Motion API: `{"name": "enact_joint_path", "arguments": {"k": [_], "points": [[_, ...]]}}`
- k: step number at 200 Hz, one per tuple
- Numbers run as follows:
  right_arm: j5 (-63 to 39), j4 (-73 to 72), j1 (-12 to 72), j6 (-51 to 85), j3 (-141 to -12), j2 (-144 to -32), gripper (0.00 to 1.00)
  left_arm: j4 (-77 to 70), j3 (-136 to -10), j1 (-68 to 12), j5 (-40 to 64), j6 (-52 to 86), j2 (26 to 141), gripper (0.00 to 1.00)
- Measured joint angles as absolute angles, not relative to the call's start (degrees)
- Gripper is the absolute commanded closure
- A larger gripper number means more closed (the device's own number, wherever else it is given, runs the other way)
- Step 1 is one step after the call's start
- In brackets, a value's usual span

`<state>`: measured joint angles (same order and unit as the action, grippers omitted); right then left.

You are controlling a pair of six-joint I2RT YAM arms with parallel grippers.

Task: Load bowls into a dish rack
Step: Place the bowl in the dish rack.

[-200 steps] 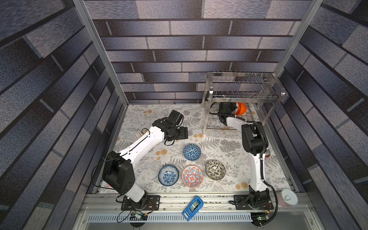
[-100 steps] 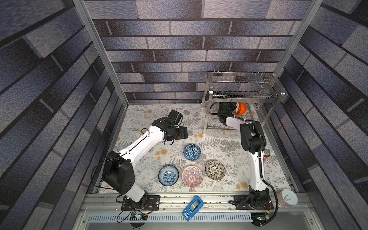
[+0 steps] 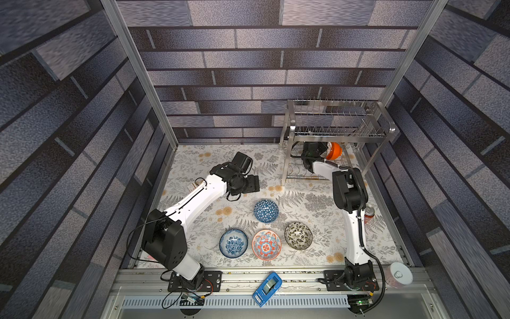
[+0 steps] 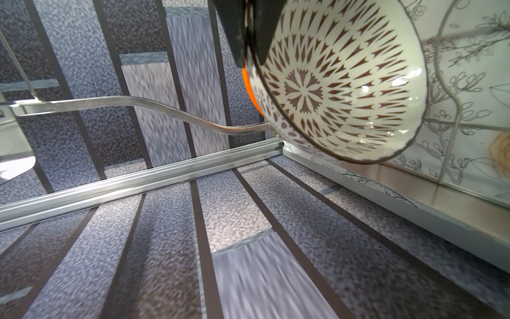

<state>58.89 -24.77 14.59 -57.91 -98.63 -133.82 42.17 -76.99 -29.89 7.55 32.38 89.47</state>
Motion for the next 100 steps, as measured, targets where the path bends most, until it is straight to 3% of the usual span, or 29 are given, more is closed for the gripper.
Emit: {"name": "enact_joint_path", "arguments": {"k": [100], "points": [[58.92, -22.90, 14.87, -56.36, -98.63, -133.82, 1.00, 41.54, -76.42, -29.52, 7.55, 32.38, 89.47, 0.15]]}}
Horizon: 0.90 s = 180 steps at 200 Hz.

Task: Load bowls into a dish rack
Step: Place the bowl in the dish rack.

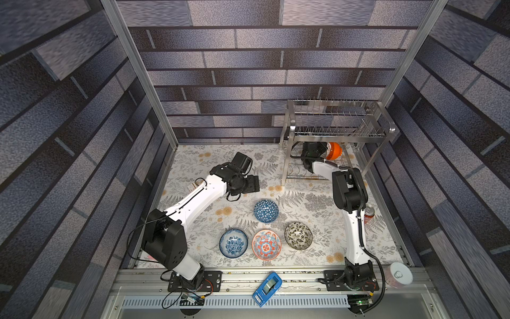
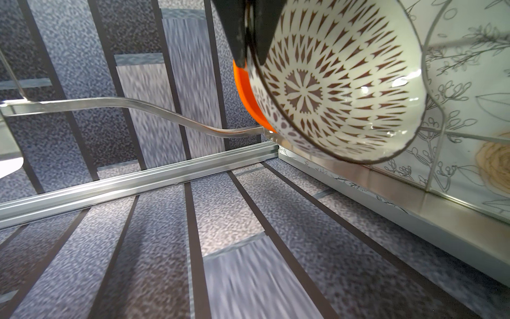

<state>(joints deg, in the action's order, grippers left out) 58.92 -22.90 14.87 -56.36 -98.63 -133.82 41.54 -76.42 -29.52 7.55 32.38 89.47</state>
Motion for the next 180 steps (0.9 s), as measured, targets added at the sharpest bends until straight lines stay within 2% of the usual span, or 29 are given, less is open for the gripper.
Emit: {"name": "enact_joint_path", "arguments": {"k": [78, 90, 180], "points": [[59.13, -22.46, 15.38, -55.51, -98.65, -133.82, 1.00, 41.41, -75.83, -29.52, 7.55, 32.36, 89.47, 0.14], [59.13, -22.20, 15.38, -55.33, -98.76, -133.82, 0.97, 41.41, -75.77, -29.50, 7.55, 32.38, 89.47, 0.14], [59.11, -21.19, 15.42, -54.89, -99.18, -133.82, 0.92, 41.36, -75.68, -29.26, 7.75, 32.38, 89.47, 0.14]]}}
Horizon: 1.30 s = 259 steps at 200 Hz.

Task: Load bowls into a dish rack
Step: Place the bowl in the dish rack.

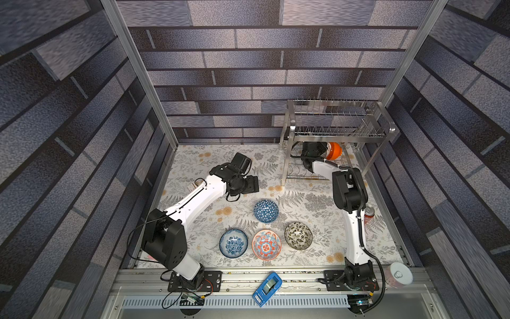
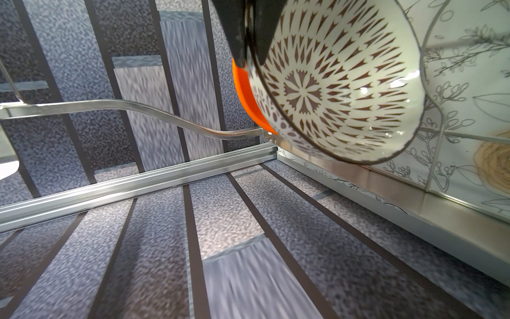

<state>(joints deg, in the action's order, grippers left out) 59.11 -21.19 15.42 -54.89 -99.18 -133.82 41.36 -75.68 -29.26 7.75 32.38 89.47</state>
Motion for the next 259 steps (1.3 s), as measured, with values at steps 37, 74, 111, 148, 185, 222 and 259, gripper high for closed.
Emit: {"name": "enact_joint_path", "arguments": {"k": [37, 74, 111, 148, 185, 222, 259], "points": [[59.13, -21.15, 15.55, -54.89, -99.29, -133.93, 0.91, 41.34, -75.68, -29.26, 7.75, 32.38, 89.47, 0.14], [59.29, -20.75, 15.79, -54.89, -100.20, -134.69, 0.90, 41.34, -75.68, -29.23, 7.75, 32.38, 89.47, 0.14], [59.31, -20.23, 15.90, -54.89, -101.03, -135.33, 0.89, 41.36, -75.68, -29.15, 7.75, 32.38, 89.47, 0.14], [59.33, -19.70, 16.03, -54.89, -101.12, -135.33, 0.88, 41.34, -75.68, -29.15, 7.77, 32.36, 89.47, 0.14], [59.35, -19.27, 16.08, -54.89, -101.12, -135.33, 0.88, 41.30, -75.57, -28.95, 7.79, 32.38, 89.47, 0.14], [59.37, -19.05, 16.16, -54.89, -101.14, -135.33, 0.87, 41.32, -75.42, -28.77, 7.77, 32.36, 89.47, 0.14], [59.59, -18.46, 16.27, -54.89, -101.14, -135.33, 0.85, 41.23, -75.29, -28.77, 7.79, 32.36, 89.47, 0.14]]}}
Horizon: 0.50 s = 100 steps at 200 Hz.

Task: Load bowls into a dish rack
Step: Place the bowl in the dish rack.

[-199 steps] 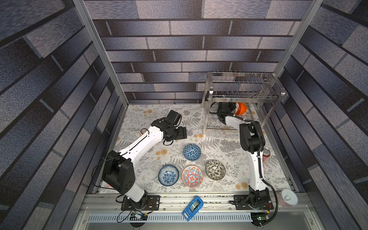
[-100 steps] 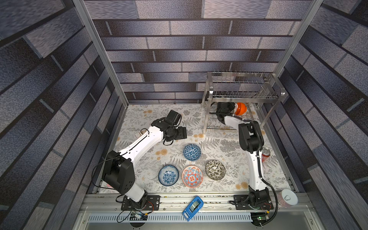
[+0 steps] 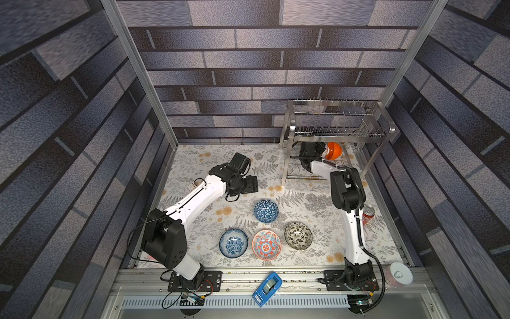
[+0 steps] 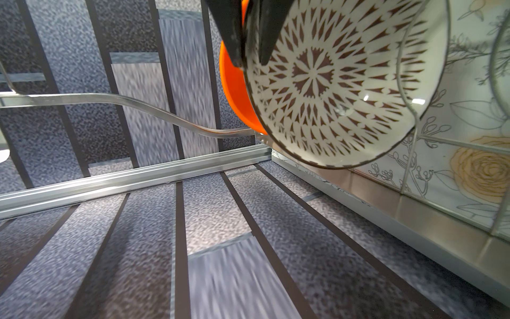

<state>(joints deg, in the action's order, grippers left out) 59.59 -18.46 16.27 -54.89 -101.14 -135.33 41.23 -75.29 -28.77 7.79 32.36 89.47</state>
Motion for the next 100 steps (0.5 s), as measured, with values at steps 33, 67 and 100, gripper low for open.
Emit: {"name": "enact_joint_path", "arguments": {"k": [33, 67, 100], "points": [[59.77, -18.02, 16.49, -54.87, -101.14, -135.33, 0.82, 41.12, -74.83, -28.77, 7.79, 32.38, 89.47, 0.14], [59.96, -17.69, 16.64, -54.48, -101.14, -135.33, 0.78, 41.15, -74.37, -28.67, 7.77, 32.38, 89.41, 0.14], [59.96, -16.71, 16.78, -53.58, -101.14, -135.33, 0.61, 41.12, -74.00, -28.62, 7.77, 32.38, 89.32, 0.14]]}}
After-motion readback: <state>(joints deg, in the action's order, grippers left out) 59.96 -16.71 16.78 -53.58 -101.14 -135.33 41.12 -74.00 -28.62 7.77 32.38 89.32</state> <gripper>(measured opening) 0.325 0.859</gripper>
